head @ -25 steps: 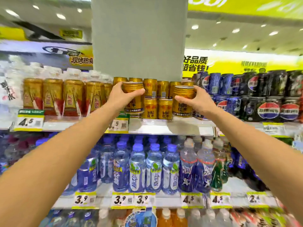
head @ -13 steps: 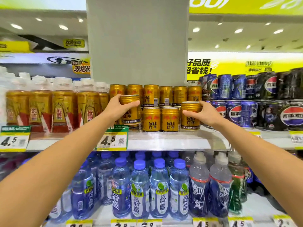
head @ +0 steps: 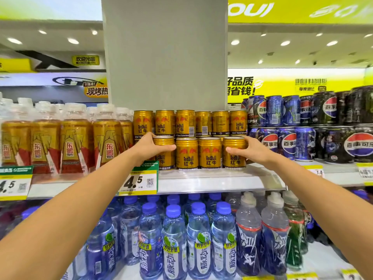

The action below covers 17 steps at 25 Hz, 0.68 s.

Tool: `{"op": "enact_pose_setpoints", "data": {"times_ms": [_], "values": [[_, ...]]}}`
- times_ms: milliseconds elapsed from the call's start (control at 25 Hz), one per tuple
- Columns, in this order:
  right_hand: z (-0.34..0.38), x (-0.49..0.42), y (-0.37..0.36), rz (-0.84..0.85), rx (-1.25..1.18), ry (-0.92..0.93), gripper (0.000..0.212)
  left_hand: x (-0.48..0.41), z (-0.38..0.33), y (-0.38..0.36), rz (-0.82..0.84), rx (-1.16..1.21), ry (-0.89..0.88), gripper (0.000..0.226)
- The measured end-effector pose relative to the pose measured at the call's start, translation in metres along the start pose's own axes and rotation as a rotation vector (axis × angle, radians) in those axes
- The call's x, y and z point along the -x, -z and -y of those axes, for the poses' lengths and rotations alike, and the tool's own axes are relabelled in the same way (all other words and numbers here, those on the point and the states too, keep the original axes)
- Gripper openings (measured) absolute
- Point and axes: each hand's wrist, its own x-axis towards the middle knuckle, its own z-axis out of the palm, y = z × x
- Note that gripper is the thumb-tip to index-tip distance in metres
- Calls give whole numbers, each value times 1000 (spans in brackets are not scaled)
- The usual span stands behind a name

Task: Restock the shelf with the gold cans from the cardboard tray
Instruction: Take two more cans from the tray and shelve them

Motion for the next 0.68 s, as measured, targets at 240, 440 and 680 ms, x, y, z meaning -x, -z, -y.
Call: {"op": "enact_pose_setpoints", "data": {"times_ms": [240, 440, 680], "values": [[-1, 1, -3, 2, 3, -34, 81, -1, -3, 2, 18, -163, 61, 84], [17, 20, -8, -215, 205, -4, 96, 23, -9, -1, -194, -412, -201, 103], [57, 70, -48, -317, 747, 248, 91, 89, -2, -16, -161, -695, -449, 97]]}}
